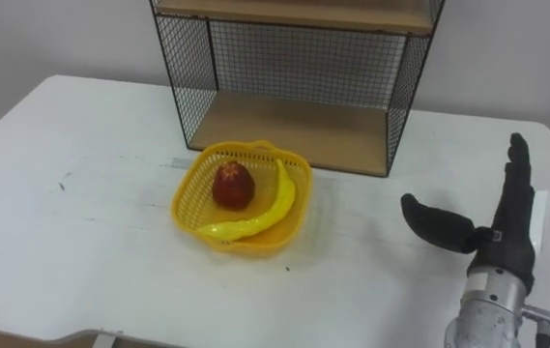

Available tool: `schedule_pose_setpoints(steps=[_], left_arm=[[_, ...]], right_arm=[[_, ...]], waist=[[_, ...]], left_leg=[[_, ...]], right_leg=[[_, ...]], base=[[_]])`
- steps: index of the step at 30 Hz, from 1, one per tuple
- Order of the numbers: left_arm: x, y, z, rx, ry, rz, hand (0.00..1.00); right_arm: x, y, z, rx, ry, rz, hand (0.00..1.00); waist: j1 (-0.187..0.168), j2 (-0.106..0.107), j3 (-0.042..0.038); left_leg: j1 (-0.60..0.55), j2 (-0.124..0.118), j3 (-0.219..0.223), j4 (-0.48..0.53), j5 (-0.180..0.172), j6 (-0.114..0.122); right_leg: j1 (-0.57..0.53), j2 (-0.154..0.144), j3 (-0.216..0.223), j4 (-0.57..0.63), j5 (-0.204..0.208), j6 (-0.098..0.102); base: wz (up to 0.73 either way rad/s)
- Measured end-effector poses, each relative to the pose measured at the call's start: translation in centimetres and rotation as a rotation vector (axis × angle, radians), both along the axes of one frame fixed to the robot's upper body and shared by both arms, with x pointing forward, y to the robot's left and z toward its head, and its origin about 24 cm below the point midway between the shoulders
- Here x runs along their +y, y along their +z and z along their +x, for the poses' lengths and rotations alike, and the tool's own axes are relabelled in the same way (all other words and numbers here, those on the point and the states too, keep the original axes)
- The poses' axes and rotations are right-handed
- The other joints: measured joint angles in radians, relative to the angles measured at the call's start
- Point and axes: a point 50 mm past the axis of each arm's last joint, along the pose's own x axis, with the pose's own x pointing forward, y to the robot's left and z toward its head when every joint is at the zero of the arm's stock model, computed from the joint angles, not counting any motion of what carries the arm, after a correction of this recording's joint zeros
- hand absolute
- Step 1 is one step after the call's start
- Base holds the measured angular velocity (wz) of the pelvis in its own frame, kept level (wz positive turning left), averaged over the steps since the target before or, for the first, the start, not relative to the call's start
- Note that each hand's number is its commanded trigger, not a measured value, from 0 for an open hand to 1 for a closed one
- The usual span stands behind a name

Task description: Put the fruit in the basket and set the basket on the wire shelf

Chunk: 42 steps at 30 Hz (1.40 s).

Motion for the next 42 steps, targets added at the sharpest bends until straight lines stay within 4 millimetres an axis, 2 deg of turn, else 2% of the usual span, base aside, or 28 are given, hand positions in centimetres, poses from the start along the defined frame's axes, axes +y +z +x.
schedule_pose_setpoints(steps=[2,5,8,10,13,18,19,23,26,31,35,38,42], left_arm=[[-0.1,2.3,0.7,-0.031,-0.038,0.119,0.0],[-0.6,4.1,1.5,-0.075,-0.092,0.2,0.0],[-1.2,4.4,2.4,-0.092,-0.187,0.212,0.0],[-1.8,4.4,3.3,-0.1,-0.276,0.211,0.0],[-2.9,4.3,5.2,-0.111,-0.454,0.204,0.0],[-5.4,3.3,8.0,-0.166,-0.754,0.135,0.0],[-6.0,3.1,8.5,-0.17,-0.826,0.126,0.0],[-7.8,2.1,9.9,-0.193,-1.053,0.061,0.0],[-9.4,1.3,10.9,-0.22,-1.22,0.004,0.0],[-11.3,0.2,12.4,-0.232,-1.393,-0.061,0.0],[-13.1,-0.6,13.2,-0.235,-1.529,-0.104,0.0],[-14.3,-1.0,13.5,-0.233,-1.614,-0.133,0.0],[-14.7,-1.4,13.6,-0.228,-1.667,-0.149,0.0]], right_arm=[[-0.5,0.3,-0.1,-0.016,-0.02,-0.008,0.0],[-0.5,0.4,0.1,-0.019,-0.007,-0.006,0.0],[-0.3,0.5,0.3,-0.032,0.028,0.012,0.0],[-0.1,0.4,0.3,-0.032,0.047,0.033,0.0],[0.1,0.5,0.5,-0.036,0.089,0.052,0.0],[0.7,0.2,0.8,-0.034,0.169,0.134,0.0],[0.9,0.1,0.8,-0.034,0.186,0.168,0.0],[1.3,-0.2,1.0,-0.036,0.238,0.234,0.0],[1.5,-0.5,1.0,-0.017,0.273,0.252,0.0],[2.1,-0.9,1.1,-0.003,0.309,0.274,0.0],[3.6,-1.4,1.5,0.016,0.39,0.322,0.0],[4.1,-1.0,2.3,-0.008,0.422,0.327,0.0],[4.4,-0.4,3.2,-0.037,0.447,0.325,0.0]], waist=[[0.002,0.005,0.0016],[-0.012,0.01,0.0047],[-0.032,0.023,0.0128],[-0.04,0.026,0.0114],[-0.051,0.028,0.0105],[-0.064,0.022,0.0189],[-0.074,0.018,0.0215],[-0.104,0.005,0.0225],[-0.112,-0.007,0.0304],[-0.118,-0.008,0.0296],[-0.135,-0.004,0.0276],[-0.147,-0.002,0.027],[-0.159,-0.001,0.0265]], left_leg=[[0.001,0.0,-0.001,-0.001,0.0,0.0],[0.002,0.0,-0.003,0.0,0.0,0.0],[-0.002,-0.002,-0.006,0.005,0.0,0.0],[-0.005,-0.003,-0.005,0.008,0.0,0.0],[-0.013,-0.004,-0.008,0.015,0.0,0.0],[-0.014,-0.003,0.006,0.011,0.001,0.001],[-0.013,-0.003,0.01,0.005,0.003,0.001],[-0.011,-0.004,0.013,0.004,0.004,0.003],[-0.001,0.0,0.027,0.003,0.004,0.002],[-0.016,0.003,0.043,0.005,0.004,0.002],[-0.012,0.003,0.045,0.005,0.004,0.003],[-0.015,0.004,0.045,0.004,0.004,0.003],[-0.012,0.005,0.046,0.003,0.004,0.003]], right_leg=[[0.004,0.0,-0.001,-0.001,0.0,0.0],[0.007,0.001,0.002,-0.002,0.0,0.0],[0.009,0.0,-0.003,-0.002,0.0,0.0],[0.007,0.0,-0.001,-0.002,0.0,0.0],[-0.003,0.0,0.001,-0.002,-0.001,0.001],[-0.007,0.0,0.007,-0.002,-0.001,0.001],[-0.007,0.0,0.01,-0.004,-0.001,0.001],[-0.007,-0.001,0.014,-0.001,-0.001,0.001],[-0.009,0.0,0.023,-0.001,-0.001,0.001],[-0.029,0.001,0.041,0.003,0.001,0.001],[-0.032,0.001,0.045,0.005,0.001,0.001],[-0.038,0.001,0.047,0.018,0.001,0.001],[-0.042,0.002,0.049,0.019,0.001,0.001]], base=[[0.0],[0.01],[0.02],[0.0],[0.0],[-0.04],[-0.07],[-0.03],[-0.12],[-0.11],[-0.03],[0.0],[0.0]])
